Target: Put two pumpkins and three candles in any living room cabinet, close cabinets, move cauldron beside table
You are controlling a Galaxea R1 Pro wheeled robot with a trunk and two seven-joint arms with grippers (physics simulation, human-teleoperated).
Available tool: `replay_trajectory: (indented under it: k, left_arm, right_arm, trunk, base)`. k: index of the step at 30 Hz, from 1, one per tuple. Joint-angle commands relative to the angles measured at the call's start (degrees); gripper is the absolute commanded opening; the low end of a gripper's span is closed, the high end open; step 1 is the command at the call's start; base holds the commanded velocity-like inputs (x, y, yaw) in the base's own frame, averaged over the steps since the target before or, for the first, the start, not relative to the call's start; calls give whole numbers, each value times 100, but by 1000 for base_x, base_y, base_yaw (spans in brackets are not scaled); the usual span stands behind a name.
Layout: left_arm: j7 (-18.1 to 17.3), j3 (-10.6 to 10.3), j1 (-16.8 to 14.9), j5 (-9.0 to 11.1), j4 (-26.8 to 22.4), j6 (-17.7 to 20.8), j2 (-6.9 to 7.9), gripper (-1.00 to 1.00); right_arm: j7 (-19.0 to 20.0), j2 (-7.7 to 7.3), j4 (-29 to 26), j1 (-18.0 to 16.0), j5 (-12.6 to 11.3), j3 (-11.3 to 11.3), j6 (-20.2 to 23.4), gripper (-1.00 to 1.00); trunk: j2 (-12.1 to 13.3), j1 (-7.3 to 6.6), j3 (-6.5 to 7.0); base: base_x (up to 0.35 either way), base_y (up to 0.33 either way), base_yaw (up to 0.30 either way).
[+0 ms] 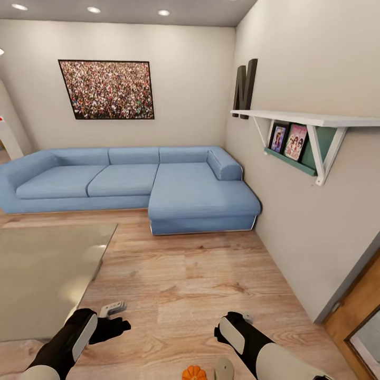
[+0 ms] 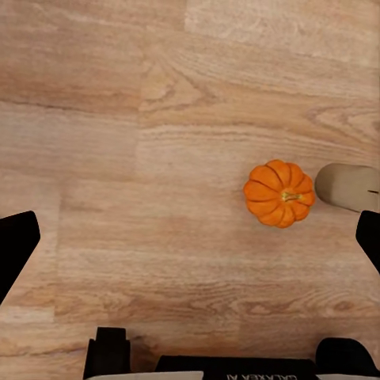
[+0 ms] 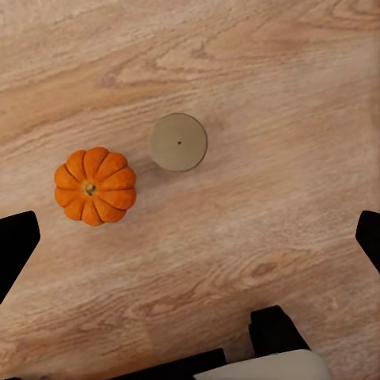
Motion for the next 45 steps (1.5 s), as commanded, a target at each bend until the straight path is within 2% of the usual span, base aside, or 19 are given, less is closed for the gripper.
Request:
replay_trajectory:
  k: [1,26,45]
  left_arm:
    - [-1,0,0,2,-1,2,-1,100]
    - [5,0,-6,-1,-174,113,-2,100]
    - [-2,0,-9,0,-248,150,34,100]
  right_arm:
    - [2,-1,-1,0,3,1,0,100]
    - [50,26,-54,0,16,15,18,100]
    - [59,-6,-63,0,10,18,-17,100]
  trunk:
    - [-42,23,-18]
    - [-1044,572,-467]
    - [-1806,989,-808]
  base:
    - [0,0,0]
    - [0,0,0]
    - [0,0,0]
